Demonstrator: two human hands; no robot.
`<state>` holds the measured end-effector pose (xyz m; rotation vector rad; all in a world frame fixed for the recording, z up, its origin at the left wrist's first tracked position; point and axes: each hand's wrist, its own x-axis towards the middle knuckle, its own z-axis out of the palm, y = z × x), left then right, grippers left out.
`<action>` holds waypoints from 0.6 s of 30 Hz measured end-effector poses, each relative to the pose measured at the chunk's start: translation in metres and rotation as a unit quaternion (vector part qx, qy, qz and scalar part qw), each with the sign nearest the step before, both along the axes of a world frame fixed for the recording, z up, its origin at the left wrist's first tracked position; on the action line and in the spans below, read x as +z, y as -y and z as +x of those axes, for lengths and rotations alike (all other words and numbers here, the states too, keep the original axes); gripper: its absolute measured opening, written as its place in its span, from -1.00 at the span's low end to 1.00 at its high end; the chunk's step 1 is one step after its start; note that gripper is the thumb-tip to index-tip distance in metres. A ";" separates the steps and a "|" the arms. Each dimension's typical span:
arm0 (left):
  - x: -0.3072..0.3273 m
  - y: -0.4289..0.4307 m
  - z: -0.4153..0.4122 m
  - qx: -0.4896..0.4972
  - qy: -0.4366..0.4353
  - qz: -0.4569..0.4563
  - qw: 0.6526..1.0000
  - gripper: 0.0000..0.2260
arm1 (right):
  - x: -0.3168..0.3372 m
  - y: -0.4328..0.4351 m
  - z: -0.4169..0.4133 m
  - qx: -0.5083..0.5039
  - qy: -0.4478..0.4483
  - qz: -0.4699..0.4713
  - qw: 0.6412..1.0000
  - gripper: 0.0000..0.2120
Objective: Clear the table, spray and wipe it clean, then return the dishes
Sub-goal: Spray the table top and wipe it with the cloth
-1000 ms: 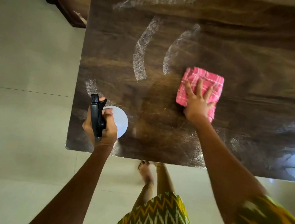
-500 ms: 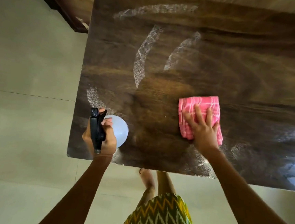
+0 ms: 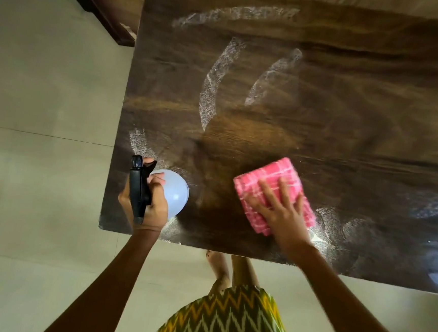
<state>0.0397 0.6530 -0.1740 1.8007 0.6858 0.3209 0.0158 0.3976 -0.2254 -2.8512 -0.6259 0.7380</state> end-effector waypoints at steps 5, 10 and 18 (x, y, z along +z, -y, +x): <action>0.003 -0.001 0.000 0.004 0.016 -0.004 1.000 -0.78 | 0.000 0.033 0.066 -0.201 -0.024 -0.060 0.978 -0.06; 0.006 0.007 0.011 0.000 0.000 0.033 0.999 -0.77 | 0.003 -0.033 0.151 -0.188 -0.028 -0.048 0.981 -0.16; 0.021 0.023 0.042 -0.061 0.002 0.103 0.993 -0.66 | 0.011 -0.025 0.059 0.042 -0.041 -0.027 0.998 -0.28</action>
